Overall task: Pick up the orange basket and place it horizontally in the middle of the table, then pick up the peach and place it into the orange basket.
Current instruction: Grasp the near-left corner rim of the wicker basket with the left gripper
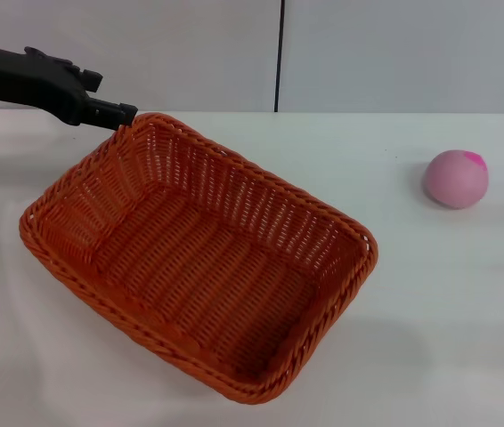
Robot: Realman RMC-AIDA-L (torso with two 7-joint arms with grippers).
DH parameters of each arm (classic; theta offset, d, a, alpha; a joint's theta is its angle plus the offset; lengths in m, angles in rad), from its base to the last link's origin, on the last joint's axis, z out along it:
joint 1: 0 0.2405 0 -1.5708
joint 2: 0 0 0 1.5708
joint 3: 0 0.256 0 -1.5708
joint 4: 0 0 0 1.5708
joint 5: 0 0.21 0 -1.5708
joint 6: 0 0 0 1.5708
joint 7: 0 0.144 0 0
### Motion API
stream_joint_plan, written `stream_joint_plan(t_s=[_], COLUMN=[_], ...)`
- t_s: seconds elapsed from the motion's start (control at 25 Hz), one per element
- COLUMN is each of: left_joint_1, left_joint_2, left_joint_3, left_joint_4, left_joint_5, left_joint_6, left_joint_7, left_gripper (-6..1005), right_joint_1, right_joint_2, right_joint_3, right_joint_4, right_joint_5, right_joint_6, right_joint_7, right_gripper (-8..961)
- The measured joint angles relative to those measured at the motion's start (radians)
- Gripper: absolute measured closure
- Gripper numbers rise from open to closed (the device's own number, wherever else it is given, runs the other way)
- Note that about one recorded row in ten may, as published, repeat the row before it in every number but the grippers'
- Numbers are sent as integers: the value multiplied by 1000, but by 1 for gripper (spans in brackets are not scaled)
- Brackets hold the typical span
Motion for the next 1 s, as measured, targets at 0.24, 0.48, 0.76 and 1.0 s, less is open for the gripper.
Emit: stream_joint_plan(t_s=[0.24,0.48,0.76,1.0], left_joint_1=[6,1,-2,-7], left_joint_2=[1,0,1,-1], left_joint_3=[18,27,38,80], left_joint_4=[-18,-69,-111,-148], left_joint_5=[5,68,76,106], left_joint_6=[-36,-70,-90,-111], left_joint_7=[0,-11,-11,-17], left_gripper=[292,316,343,366], right_joint_1=[-3,-1,6,6], right_joint_2=[0,0,0,0], right_joint_3=[2,3,0,3], right_joint_4=[0,0,1,2], right_joint_5=[3,6,6,7], right_joint_6=[18,19,31,45], right_joint_7=[0,0,0,0], right_gripper=[299,299,299,299])
